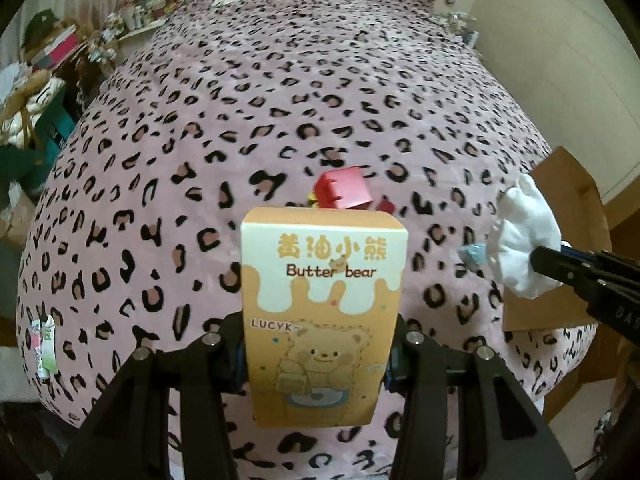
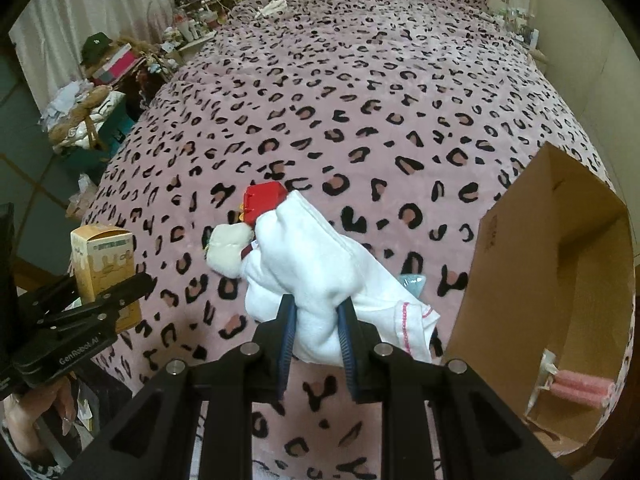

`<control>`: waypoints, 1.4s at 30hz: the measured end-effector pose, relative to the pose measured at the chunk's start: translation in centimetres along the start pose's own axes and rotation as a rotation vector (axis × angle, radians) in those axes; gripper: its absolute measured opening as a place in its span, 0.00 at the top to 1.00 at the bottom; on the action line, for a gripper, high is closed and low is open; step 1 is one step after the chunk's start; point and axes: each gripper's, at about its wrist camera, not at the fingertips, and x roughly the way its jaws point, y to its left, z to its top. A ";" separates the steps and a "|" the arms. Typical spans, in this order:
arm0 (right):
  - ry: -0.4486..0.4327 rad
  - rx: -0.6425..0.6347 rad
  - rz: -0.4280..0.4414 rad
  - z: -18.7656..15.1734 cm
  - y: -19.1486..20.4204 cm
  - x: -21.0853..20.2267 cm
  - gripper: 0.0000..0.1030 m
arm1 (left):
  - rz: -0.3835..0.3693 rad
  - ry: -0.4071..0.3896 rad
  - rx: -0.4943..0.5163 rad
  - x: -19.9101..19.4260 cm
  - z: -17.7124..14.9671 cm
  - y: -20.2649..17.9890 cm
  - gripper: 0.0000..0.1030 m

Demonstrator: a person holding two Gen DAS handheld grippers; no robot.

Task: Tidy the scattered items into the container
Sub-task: 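Lift the Butter bear box with left tool while right tool lifts the sock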

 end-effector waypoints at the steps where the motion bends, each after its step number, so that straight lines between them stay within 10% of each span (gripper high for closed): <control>1: -0.005 -0.002 0.002 -0.2 -0.1 -0.4 0.79 | -0.002 -0.004 0.008 -0.4 -0.1 -0.5 0.54; 27: -0.109 0.087 -0.039 -4.9 -9.8 -9.8 0.79 | -0.087 -0.036 0.303 -4.5 0.9 -18.9 0.53; 42: 0.258 -0.194 0.020 -9.5 -4.5 6.2 0.76 | -0.054 0.017 0.241 -2.2 0.6 -15.8 0.53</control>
